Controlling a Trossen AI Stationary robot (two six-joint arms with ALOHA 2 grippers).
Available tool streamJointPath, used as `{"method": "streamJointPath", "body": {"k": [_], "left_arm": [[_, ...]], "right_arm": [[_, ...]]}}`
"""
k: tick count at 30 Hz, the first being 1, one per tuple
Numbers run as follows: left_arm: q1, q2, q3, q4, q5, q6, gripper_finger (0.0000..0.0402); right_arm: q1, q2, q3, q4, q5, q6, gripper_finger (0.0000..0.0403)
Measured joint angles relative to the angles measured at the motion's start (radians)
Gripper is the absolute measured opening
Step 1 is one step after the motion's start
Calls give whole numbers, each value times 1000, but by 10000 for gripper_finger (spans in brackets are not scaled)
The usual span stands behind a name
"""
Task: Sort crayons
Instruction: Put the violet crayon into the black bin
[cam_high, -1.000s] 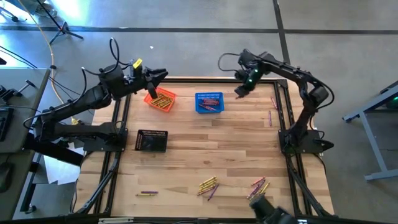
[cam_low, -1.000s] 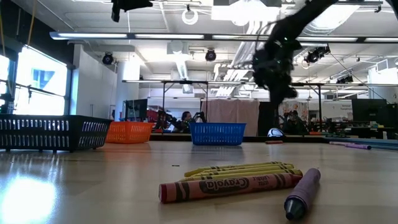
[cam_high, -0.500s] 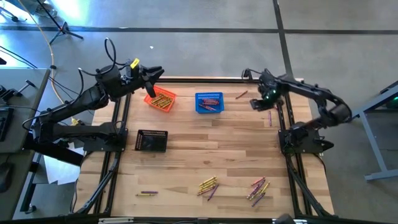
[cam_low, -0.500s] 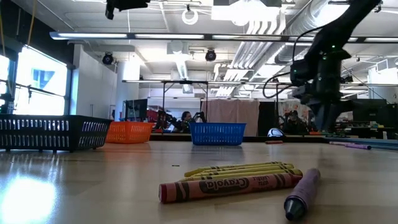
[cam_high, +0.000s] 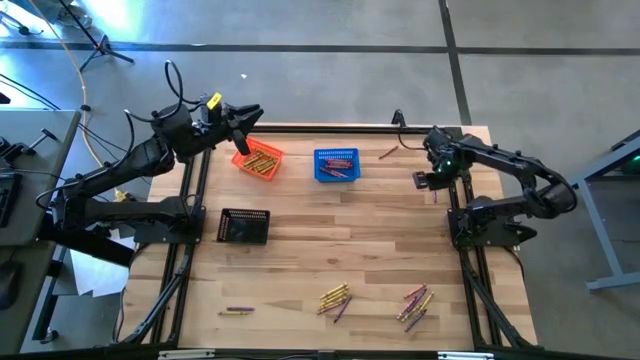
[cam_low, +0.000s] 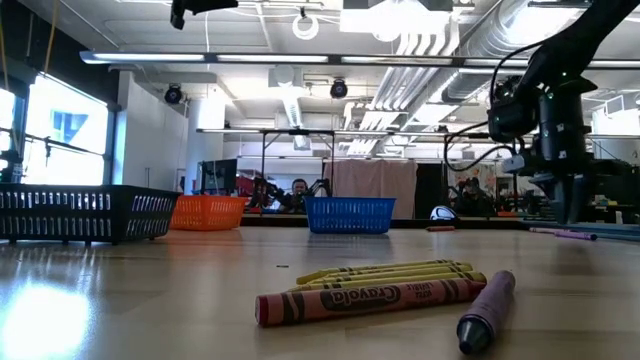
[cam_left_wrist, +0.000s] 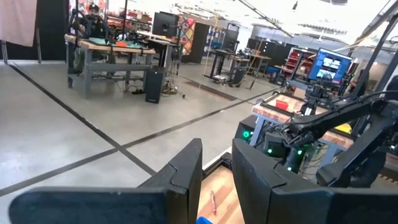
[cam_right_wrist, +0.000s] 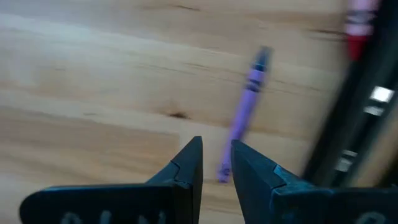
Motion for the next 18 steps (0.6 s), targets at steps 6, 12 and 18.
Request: {"method": "streamJointPath", "body": {"k": [6, 12, 18], "left_arm": [[0, 0, 0, 0, 0, 0, 74], [0, 0, 0, -1, 0, 0, 74], [0, 0, 0, -2, 0, 8, 74]], "right_arm": [[0, 0, -9, 8, 23, 30, 67], [-2, 7, -9, 19, 51, 27, 67], [-27, 65, -9, 30, 32, 25, 67]]}}
